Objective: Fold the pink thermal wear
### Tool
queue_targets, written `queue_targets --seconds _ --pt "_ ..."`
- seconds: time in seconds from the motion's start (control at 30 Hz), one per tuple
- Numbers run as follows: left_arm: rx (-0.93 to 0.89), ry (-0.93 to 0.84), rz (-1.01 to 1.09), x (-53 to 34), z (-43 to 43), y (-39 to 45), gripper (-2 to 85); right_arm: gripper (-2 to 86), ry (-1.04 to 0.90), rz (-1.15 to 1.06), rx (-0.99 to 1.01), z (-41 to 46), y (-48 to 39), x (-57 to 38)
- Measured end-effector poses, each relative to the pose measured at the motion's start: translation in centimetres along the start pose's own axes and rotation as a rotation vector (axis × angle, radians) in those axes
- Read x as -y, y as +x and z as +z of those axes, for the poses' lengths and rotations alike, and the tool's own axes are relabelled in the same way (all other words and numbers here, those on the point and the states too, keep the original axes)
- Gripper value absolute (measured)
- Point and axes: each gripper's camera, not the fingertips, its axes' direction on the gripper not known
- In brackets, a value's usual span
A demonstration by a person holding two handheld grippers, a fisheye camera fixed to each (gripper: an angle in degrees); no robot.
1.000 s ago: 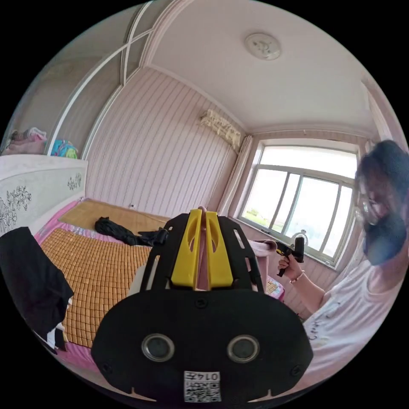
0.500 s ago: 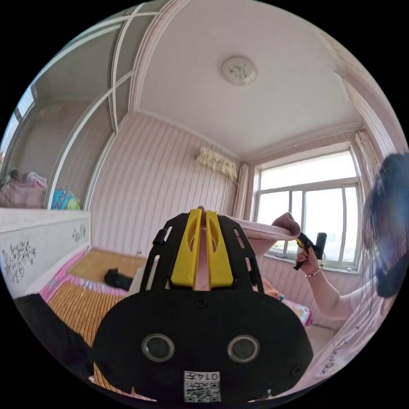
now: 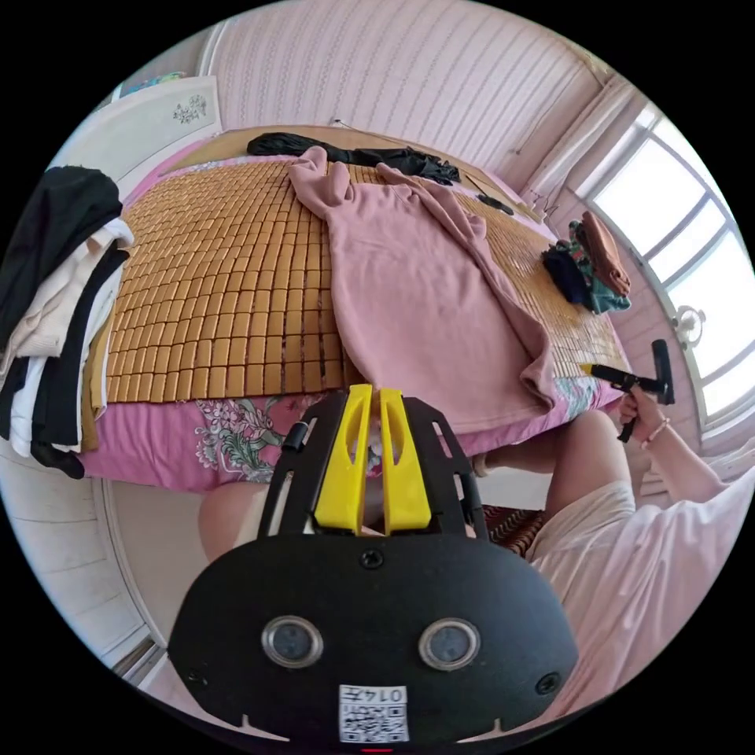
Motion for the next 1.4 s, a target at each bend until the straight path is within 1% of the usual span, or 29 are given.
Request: queue_targets --seconds 0.03,0.1,0.17,0.2,0.27,0.33,0.43,0.53,0.6,0.67,0.73,0.8,0.87,0.93,1.0,1.07,1.1,1.13,1.23,1.4 --pt "0.008 -0.013 0.001 -0.1 0.6 -0.3 -0.7 1.7 0.010 -0.020 -0.042 0.0 -1.3 0.4" --pt "0.008 -0.025 -0.016 0.0 1.4 -1.0 -0.7 4.2 0.005 -0.102 -0.066 0.8 -4.1 1.4" --pt "-0.002 -0.030 -0.034 0.2 2.0 -1.6 -0.7 8.9 0.000 -0.253 -0.081 2.9 -9.1 2.7" --pt "-0.005 -0.036 -0.042 0.2 2.5 -1.9 -0.7 9.9 -0.009 -0.282 -0.100 3.7 -10.3 3.0" --pt "0.010 -0.049 -0.038 0.2 3.2 -2.1 -0.6 13.5 -0.017 -0.336 -0.197 6.8 -13.6 4.3" --pt "0.029 -0.061 -0.033 -0.1 4.0 -2.3 -0.6 13.4 -0.021 -0.309 -0.262 9.3 -14.2 5.2" --pt "0.009 -0.045 -0.073 -0.4 4.3 -3.3 -0.7 10.3 -0.068 -0.322 -0.324 11.7 -13.6 6.0" --pt "-0.009 -0.007 -0.067 0.0 3.9 -3.6 -0.7 5.4 -0.160 -0.305 -0.303 11.8 -12.2 6.8" --pt "0.007 0.005 -0.033 0.2 3.8 -3.4 -0.7 3.8 -0.128 -0.261 -0.288 10.1 -11.1 7.0" --pt "0.027 0.010 0.000 0.4 3.5 -3.2 -0.7 2.8 -0.008 -0.178 -0.187 6.3 -9.4 6.3" --pt "0.050 0.032 0.018 -0.1 2.6 -3.3 -0.7 2.4 0.059 -0.113 -0.101 4.0 -7.9 4.8" --pt "0.060 0.033 0.021 -1.0 2.2 -3.4 -0.7 2.3 0.063 -0.049 -0.094 3.5 -6.6 2.9" --pt "0.057 -0.001 0.025 -2.2 3.0 -3.6 -0.6 2.4 0.007 -0.003 -0.106 5.2 -5.3 0.5" --pt "0.021 -0.061 0.011 -3.6 5.5 -3.8 -0.4 2.3 -0.014 0.031 -0.109 6.0 -4.9 -0.7" --pt "0.025 -0.114 -0.002 -4.3 7.3 -4.1 -0.2 1.9 0.001 0.059 -0.131 5.8 -4.9 -1.3" --pt "0.015 -0.120 -0.011 -4.8 8.1 -4.4 -0.3 1.5 0.024 0.053 -0.187 5.1 -5.6 -1.7" --pt "0.037 -0.109 -0.026 -5.1 8.2 -4.6 -0.5 1.5 0.022 0.041 -0.195 5.1 -5.8 -1.7" --pt "0.072 -0.093 -0.032 -5.5 8.1 -4.7 -0.5 1.9 0.010 0.010 -0.204 5.1 -6.4 -1.8" --pt "0.094 -0.048 -0.018 -6.2 7.5 -5.3 -0.6 4.5 -0.002 -0.070 -0.243 5.8 -8.3 -2.0" --pt "0.092 -0.020 -0.004 -6.3 7.9 -6.3 -0.1 8.4 -0.001 -0.173 -0.236 7.8 -11.5 -0.5"
